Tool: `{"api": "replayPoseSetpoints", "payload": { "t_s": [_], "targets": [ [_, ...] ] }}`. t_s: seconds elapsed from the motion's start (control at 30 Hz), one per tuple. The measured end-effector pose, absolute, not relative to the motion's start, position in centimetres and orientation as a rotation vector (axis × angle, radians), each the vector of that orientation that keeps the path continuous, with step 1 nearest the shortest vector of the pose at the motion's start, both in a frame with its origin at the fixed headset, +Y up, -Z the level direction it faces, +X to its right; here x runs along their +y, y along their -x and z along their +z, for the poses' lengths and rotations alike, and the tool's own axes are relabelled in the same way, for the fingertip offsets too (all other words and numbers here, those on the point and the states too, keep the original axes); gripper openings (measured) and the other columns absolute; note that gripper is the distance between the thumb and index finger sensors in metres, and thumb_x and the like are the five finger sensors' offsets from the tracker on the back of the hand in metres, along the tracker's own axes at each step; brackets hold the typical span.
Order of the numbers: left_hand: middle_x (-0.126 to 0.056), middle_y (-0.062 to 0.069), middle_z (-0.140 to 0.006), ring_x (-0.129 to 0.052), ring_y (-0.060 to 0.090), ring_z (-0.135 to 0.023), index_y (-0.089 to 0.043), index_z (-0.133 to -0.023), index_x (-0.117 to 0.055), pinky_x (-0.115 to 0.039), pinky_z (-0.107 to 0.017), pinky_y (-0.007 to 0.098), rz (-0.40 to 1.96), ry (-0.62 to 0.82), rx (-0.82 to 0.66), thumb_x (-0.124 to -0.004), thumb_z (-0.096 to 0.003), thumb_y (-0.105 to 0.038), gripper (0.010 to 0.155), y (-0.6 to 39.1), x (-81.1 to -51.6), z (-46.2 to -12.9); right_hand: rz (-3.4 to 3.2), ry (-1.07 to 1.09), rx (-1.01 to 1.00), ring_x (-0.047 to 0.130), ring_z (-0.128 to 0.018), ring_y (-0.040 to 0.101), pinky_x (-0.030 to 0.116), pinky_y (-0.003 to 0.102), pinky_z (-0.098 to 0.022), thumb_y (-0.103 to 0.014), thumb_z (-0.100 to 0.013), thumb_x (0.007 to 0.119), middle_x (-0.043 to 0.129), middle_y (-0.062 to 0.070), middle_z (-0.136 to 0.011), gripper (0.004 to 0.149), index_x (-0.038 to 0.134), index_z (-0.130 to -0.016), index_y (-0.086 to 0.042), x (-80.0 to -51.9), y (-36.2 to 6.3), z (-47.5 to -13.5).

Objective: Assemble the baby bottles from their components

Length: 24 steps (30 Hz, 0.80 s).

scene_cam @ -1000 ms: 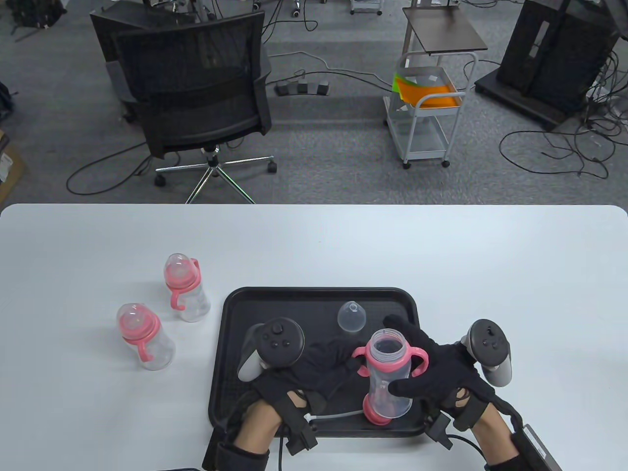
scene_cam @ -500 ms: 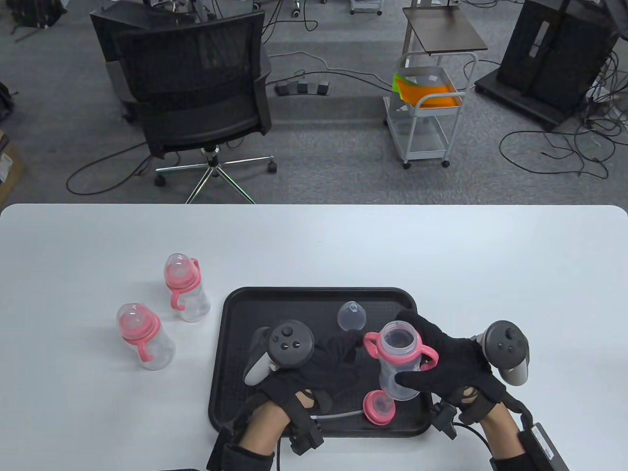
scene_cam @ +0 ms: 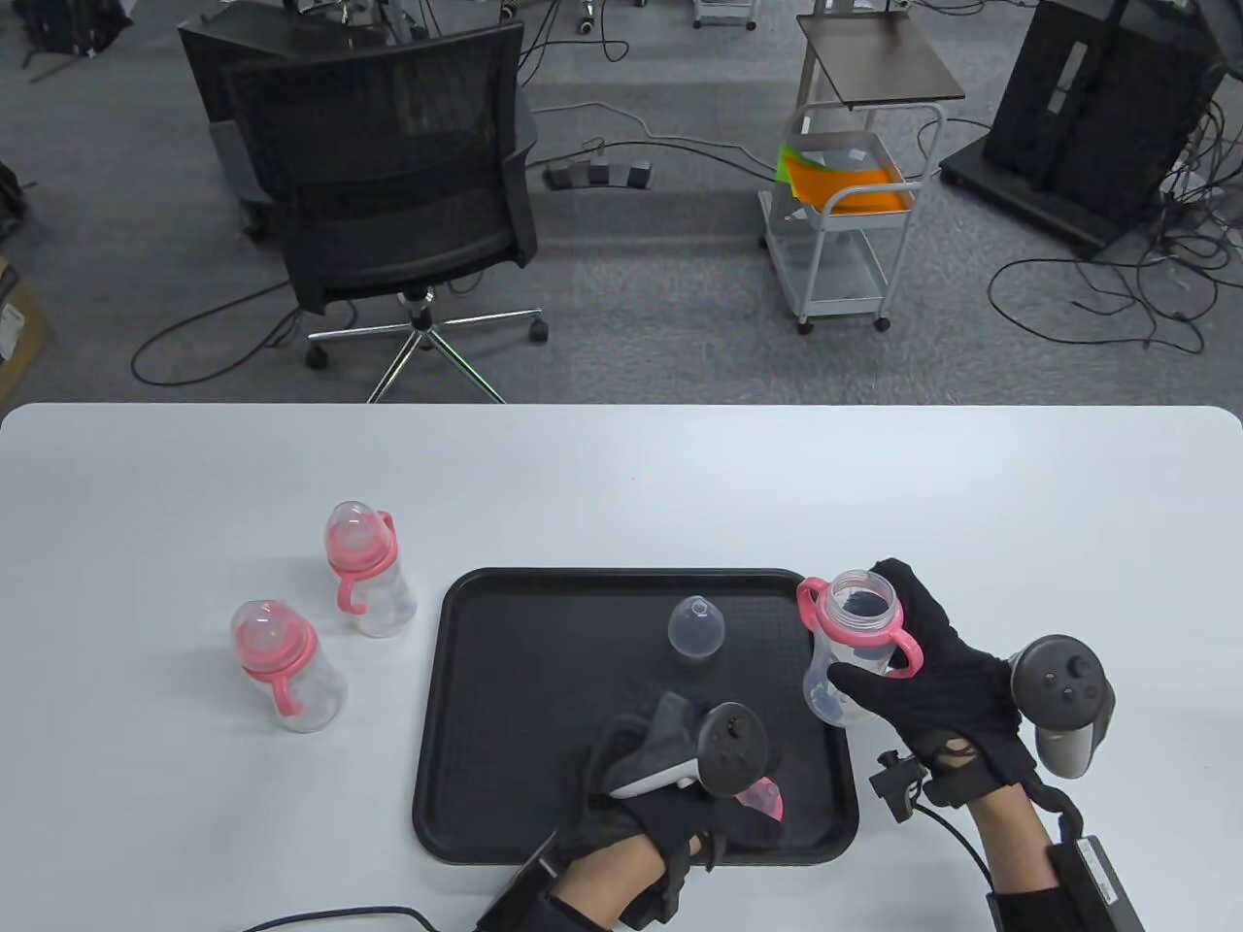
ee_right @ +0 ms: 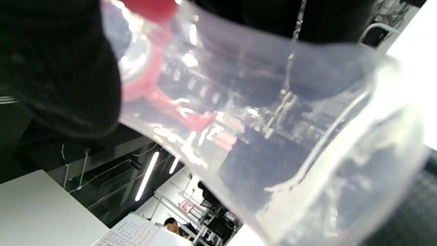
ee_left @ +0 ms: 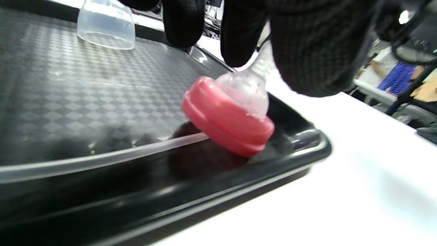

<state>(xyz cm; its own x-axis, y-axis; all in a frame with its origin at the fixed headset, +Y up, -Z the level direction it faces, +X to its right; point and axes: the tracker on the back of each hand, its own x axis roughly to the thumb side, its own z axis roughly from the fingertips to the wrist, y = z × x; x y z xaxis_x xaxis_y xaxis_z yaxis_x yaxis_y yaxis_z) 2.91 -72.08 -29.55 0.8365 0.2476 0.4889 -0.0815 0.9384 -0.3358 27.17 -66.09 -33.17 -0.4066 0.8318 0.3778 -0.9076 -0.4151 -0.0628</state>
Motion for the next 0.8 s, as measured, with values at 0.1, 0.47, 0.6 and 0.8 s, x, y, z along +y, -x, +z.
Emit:
{"api": "replayPoseSetpoints", "payload": {
  "t_s": [0.1,0.47,0.6,0.8],
  "targets": [
    [-0.067,0.006,-0.105,-0.051,0.040,-0.101,-0.038,-0.095,-0.087,-0.032,-0.075,0.068,0.136,0.247,-0.556,-0.096,-0.0408,-0.056,0.057,-3.3,-72.1,-29.4,1.991,-0.339,-0.307,0.095,-0.081,0.043,0.089,0.062,-0.059,-0.050,-0.026,0.106,0.081,0.016,-0.094,0.102,0.049,-0.107,-0.028,-66.3,-27.1,-33.3],
    [-0.082,-0.004,-0.096,-0.063,0.036,-0.100,-0.031,-0.082,-0.098,-0.049,-0.076,0.062,0.322,0.122,-0.492,-0.098,-0.0407,-0.051,0.046,1.4,-68.5,-29.7,2.025,-0.477,-0.232,0.095,-0.080,0.044,0.087,0.063,-0.059,-0.048,-0.025,0.107,0.081,0.018,-0.094,0.101,0.051,-0.107,-0.028,-66.7,-25.7,-33.4],
    [-0.081,-0.004,-0.097,-0.060,0.039,-0.103,-0.028,-0.082,-0.097,-0.049,-0.076,0.061,0.427,0.118,-0.482,-0.098,-0.0422,-0.050,0.045,3.3,-67.1,-30.1,2.036,-0.522,-0.205,0.095,-0.080,0.044,0.087,0.063,-0.059,-0.048,-0.025,0.107,0.081,0.018,-0.093,0.101,0.051,-0.107,-0.027,-66.8,-25.2,-33.3],
    [-0.083,-0.003,-0.095,-0.062,0.039,-0.103,-0.027,-0.080,-0.099,-0.051,-0.076,0.060,0.531,0.056,-0.458,-0.099,-0.0417,-0.050,0.045,5.7,-65.1,-30.2,2.137,-0.636,-0.125,0.096,-0.079,0.045,0.087,0.063,-0.058,-0.048,-0.025,0.107,0.082,0.019,-0.093,0.101,0.052,-0.107,-0.026,-66.8,-24.3,-33.3]
  ]
}}
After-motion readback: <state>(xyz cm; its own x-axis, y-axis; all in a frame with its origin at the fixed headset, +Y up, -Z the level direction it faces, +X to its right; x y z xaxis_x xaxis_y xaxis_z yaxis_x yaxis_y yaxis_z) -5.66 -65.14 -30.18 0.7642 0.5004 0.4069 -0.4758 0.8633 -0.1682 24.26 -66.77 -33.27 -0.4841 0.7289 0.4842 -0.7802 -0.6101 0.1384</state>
